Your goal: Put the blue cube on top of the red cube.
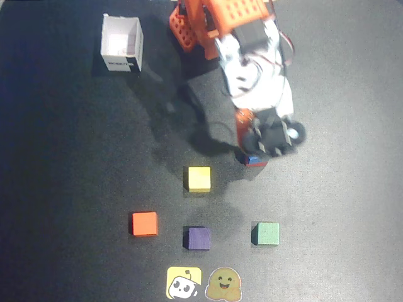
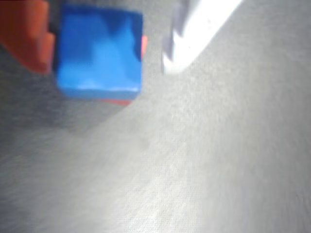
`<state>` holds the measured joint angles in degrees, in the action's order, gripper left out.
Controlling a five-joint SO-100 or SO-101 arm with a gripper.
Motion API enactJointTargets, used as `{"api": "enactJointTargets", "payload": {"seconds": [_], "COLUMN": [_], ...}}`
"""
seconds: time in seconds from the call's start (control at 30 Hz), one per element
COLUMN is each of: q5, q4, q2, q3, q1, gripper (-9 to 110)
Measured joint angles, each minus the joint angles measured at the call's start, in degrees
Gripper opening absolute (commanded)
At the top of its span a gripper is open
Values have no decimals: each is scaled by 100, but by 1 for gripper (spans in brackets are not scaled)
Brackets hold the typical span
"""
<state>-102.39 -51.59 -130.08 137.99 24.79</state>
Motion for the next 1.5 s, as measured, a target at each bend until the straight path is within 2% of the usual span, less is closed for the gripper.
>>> {"api": "enactJointTargets", "payload": {"seconds": [0.07,0.1,0.4,0.6,0.77,1.27,1.5], "q5": [26,132,1178,1257,1283,1644,2048], "q4": [-79,-88,-290,-457,-1090,-2021,-2048], "q2": [-237,-352,-1617,-3059,-4535,-4667,-4667], "q3": [79,105,949,2109,2663,2698,2698], "q1": [-229,-360,-1652,-2074,-2276,-2303,-2303], "gripper": [1,0,0,0,0,0,0]}}
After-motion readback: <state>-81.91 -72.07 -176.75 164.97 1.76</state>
